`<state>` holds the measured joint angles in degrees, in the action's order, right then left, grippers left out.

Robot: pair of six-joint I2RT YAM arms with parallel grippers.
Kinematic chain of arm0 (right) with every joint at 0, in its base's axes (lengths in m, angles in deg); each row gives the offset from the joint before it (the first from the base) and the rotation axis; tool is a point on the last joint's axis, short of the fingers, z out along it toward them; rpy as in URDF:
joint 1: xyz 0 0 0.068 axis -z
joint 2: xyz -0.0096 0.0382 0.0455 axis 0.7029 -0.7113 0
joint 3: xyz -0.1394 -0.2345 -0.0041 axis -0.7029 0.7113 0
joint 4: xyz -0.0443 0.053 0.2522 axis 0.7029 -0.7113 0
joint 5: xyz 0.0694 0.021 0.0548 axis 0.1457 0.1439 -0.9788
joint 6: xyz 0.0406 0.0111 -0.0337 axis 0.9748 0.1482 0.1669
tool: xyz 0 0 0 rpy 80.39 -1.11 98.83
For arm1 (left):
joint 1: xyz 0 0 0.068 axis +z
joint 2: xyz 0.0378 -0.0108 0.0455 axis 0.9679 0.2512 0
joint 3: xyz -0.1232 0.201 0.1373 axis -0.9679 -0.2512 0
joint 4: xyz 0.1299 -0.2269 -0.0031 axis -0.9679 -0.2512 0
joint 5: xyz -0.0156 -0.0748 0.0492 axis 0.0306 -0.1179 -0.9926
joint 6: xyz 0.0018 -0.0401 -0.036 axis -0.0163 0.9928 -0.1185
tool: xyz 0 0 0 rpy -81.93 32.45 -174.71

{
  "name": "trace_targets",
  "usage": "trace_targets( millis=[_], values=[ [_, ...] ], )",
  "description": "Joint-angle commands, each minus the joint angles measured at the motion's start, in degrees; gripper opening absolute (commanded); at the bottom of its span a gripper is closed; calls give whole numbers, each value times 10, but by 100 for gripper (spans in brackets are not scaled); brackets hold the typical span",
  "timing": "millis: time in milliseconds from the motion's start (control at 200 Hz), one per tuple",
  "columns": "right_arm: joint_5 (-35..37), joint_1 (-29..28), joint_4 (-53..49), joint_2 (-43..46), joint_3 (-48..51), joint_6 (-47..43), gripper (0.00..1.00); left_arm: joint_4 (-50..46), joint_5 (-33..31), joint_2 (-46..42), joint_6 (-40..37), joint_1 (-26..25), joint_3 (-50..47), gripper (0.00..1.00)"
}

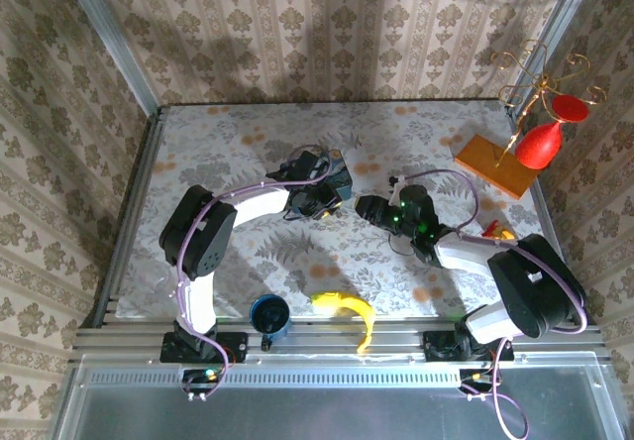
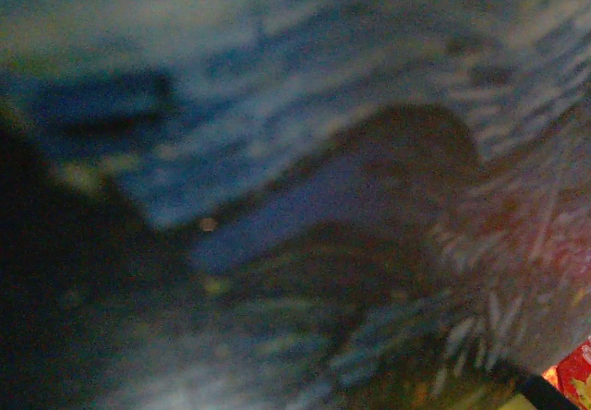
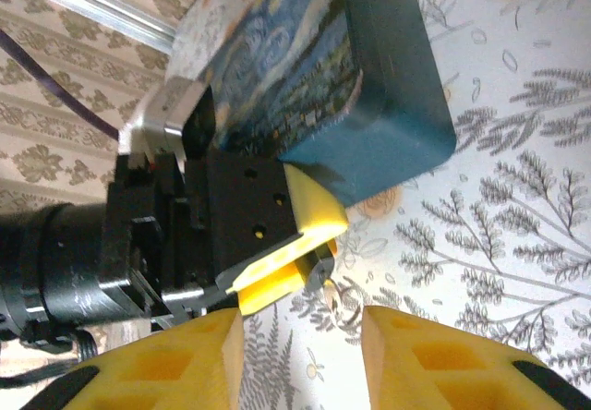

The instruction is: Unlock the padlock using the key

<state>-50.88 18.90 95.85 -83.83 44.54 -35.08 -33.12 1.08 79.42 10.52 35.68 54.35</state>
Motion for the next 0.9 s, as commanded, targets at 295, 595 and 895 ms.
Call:
trace_targets(
  millis=[295, 595, 895],
  values=[
    [-38, -25, 45, -103, -22, 15, 32, -25, 69, 3, 35, -3, -16, 0],
    [-53, -26, 101, -163, -46, 31, 28, -25, 69, 4, 32, -3, -16, 0],
    [-58, -26, 121, -184, -52, 38, 24, -23, 70, 5, 33, -3, -16, 0]
  ],
)
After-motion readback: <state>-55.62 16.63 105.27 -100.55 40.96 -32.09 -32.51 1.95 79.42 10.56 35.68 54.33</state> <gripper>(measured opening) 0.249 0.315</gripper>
